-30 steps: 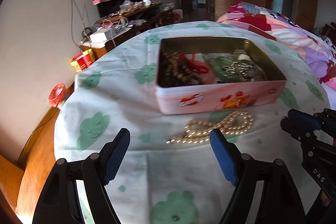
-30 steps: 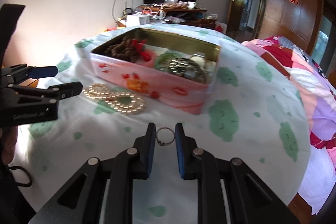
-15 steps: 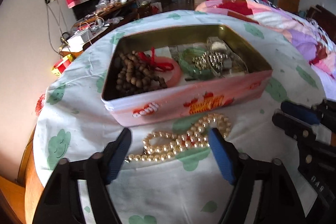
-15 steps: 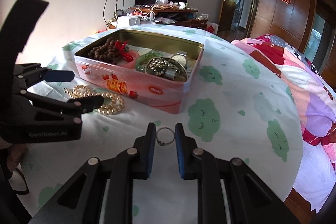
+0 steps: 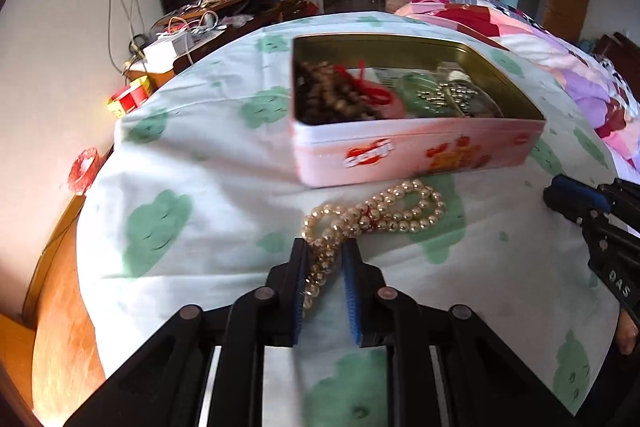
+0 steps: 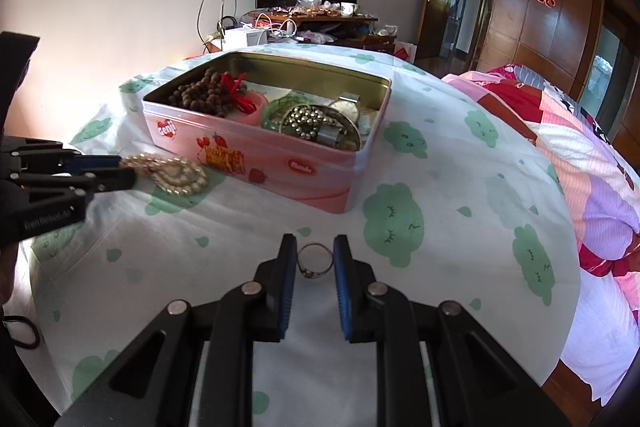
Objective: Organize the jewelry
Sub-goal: 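Grasp the pearl necklace with the left tool while the right tool holds the ring, then carry pearl necklace and silver ring into the tin and open both tools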
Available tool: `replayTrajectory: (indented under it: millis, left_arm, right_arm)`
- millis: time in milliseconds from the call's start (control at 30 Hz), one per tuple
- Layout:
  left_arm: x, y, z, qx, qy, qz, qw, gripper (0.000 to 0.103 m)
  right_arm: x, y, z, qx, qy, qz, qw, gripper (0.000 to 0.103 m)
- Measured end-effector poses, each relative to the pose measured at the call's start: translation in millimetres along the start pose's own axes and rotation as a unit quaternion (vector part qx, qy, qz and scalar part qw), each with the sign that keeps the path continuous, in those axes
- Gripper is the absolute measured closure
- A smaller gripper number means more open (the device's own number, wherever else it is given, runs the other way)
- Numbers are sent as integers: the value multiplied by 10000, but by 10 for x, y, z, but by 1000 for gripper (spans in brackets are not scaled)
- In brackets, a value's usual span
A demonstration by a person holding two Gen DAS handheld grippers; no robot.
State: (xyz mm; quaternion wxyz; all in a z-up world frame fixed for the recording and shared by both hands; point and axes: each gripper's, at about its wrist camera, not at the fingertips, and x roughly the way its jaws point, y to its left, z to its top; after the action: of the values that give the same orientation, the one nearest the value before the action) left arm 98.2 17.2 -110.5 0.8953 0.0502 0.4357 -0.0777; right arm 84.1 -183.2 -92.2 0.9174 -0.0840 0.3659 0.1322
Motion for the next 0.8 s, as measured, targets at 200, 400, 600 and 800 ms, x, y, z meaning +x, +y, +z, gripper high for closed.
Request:
replayTrajectory:
  millis: [200, 400, 600, 800]
  left_arm:
    - [-153, 29, -56, -60, -108, -115, 9999, 90]
    - [-244, 20, -40, -5, -237, -68, 9997, 90]
    - [-199, 93, -43, -124, -194, -65, 9997, 90]
    - [-155, 104, -57, -139, -174, -71, 9997, 90]
  right_arm:
    - [-5, 30, -8, -48, 8, 7, 10000, 91]
    - [-78, -68, 20, 173, -128, 120, 9997, 86]
    - [-97, -168, 39, 312, -91, 245, 9992, 47]
    - [12, -89, 1, 147, 175, 267, 9994, 49]
